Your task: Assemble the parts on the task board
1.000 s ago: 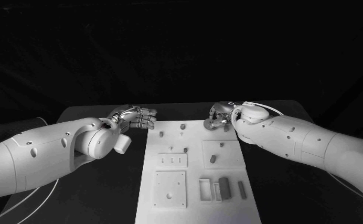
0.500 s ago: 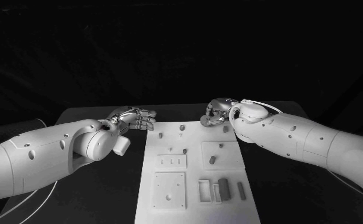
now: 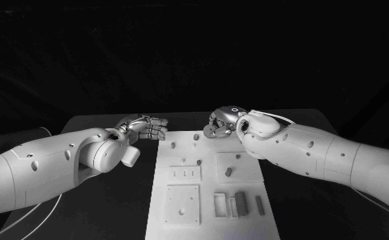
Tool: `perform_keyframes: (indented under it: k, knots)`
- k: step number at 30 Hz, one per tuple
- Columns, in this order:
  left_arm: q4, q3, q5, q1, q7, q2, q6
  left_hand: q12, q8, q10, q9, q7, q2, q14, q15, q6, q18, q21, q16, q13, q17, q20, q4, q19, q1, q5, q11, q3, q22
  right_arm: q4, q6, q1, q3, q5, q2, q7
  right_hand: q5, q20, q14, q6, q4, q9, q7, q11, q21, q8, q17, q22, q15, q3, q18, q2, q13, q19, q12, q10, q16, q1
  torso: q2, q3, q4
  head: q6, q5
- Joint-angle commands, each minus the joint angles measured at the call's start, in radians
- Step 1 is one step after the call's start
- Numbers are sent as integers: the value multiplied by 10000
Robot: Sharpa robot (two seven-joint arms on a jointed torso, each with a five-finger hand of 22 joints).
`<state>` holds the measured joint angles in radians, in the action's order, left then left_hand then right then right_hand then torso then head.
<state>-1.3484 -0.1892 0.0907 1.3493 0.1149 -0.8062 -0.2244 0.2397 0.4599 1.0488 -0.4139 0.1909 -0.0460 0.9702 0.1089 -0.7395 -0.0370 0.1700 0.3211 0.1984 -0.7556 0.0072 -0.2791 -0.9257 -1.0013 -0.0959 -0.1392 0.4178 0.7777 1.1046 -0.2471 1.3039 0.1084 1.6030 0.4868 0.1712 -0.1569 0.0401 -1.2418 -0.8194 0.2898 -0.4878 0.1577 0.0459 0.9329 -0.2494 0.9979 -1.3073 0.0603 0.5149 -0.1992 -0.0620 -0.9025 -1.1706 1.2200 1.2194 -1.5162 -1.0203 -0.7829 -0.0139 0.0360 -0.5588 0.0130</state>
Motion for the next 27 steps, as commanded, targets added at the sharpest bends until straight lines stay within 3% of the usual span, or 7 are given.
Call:
perform_keyframes:
  k: [1,7,15,27]
  knots:
    - [-32,10,38,12,82,4,26,-42,-35,61,-17,37,-40,55,-11,-30,-180,-59,-56,14,-13,7,-10,-95,33,38,-11,-32,15,219,-722,-1,79,765,-88,53,-9,56,-69,-109,0,22,-7,-30,53,3,-28,-172,15,72,-626,-107,21,-7,-11,88,-29,-20,7,11,4,15,-27]
    - [-36,10,43,12,88,12,25,-45,-36,62,-19,38,-41,56,-11,-30,-180,-61,-60,16,-16,8,-9,-95,33,38,-11,-32,15,561,-865,-1,279,1007,-263,124,-16,63,-69,-194,1,33,-31,-52,48,-25,-89,-165,34,80,-626,-152,54,-19,-56,134,2,-130,9,21,13,43,-67]
    - [-9,10,43,12,93,41,28,-50,-39,62,-20,38,-45,57,-11,-30,-179,-63,-65,20,-22,8,-9,-96,34,38,-12,-33,16,442,-1024,-23,600,1133,-563,37,-59,62,-67,-244,11,50,-50,-71,41,-34,-152,-157,53,85,-626,-148,82,-31,-98,174,32,-203,-1,36,55,71,-61]
    - [19,10,44,12,89,104,41,-57,-44,62,-23,40,-47,59,-10,-28,-179,-67,-74,26,-31,9,-6,-96,37,38,-13,-34,18,271,-923,-198,813,1289,-921,32,-97,59,-66,-250,10,71,-53,-75,31,-23,-187,-153,58,76,-626,-181,100,-32,-129,193,54,-250,0,33,53,73,-109]
